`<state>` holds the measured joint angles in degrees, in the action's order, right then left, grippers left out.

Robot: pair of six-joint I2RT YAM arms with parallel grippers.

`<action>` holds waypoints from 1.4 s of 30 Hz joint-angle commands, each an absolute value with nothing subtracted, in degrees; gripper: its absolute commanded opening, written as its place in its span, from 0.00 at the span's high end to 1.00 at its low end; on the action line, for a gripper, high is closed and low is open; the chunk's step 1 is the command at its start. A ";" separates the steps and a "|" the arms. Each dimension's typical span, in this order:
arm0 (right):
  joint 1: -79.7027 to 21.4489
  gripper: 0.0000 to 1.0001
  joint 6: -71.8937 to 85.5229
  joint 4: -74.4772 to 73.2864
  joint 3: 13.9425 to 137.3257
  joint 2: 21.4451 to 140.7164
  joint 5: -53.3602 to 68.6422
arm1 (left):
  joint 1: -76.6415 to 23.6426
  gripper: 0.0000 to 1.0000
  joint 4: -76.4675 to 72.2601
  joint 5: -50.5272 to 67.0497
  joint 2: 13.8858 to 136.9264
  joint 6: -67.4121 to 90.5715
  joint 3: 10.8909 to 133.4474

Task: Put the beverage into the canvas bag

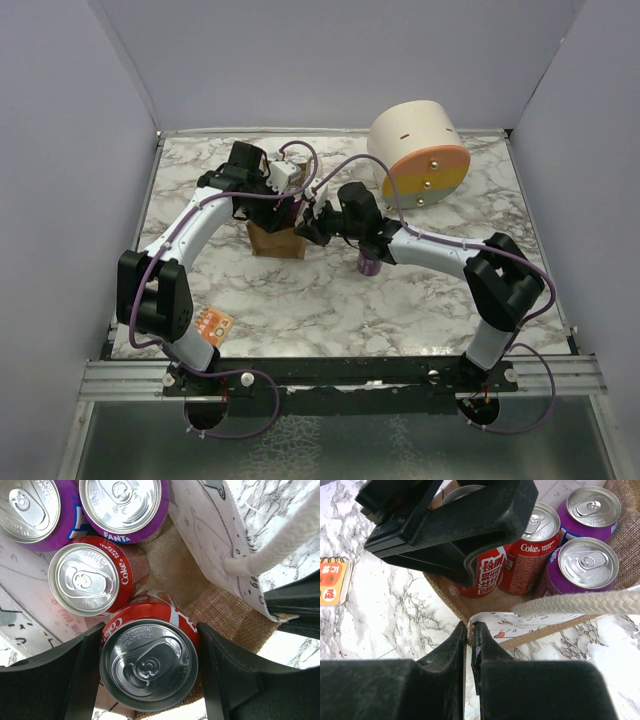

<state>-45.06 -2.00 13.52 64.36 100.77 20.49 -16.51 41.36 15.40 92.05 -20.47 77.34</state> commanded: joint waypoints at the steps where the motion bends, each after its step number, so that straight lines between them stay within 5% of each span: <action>1: -45.44 0.99 -3.10 13.89 63.25 97.92 22.23 | -15.80 1.00 41.25 11.02 92.21 -21.61 75.74; 19: -45.40 0.99 -5.70 14.32 62.58 97.47 23.18 | -15.86 0.89 41.32 10.55 95.17 -21.29 74.79; 35: -45.42 0.99 -6.42 13.74 63.89 98.44 22.85 | -15.89 0.54 42.52 11.33 95.64 -19.46 75.00; 42: -45.44 0.99 -6.58 13.37 64.49 98.92 23.10 | -15.90 0.48 43.74 11.29 96.86 -18.97 75.68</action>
<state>-45.08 -6.24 13.45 63.16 100.07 21.74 -16.51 39.07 13.82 95.15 -19.33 76.01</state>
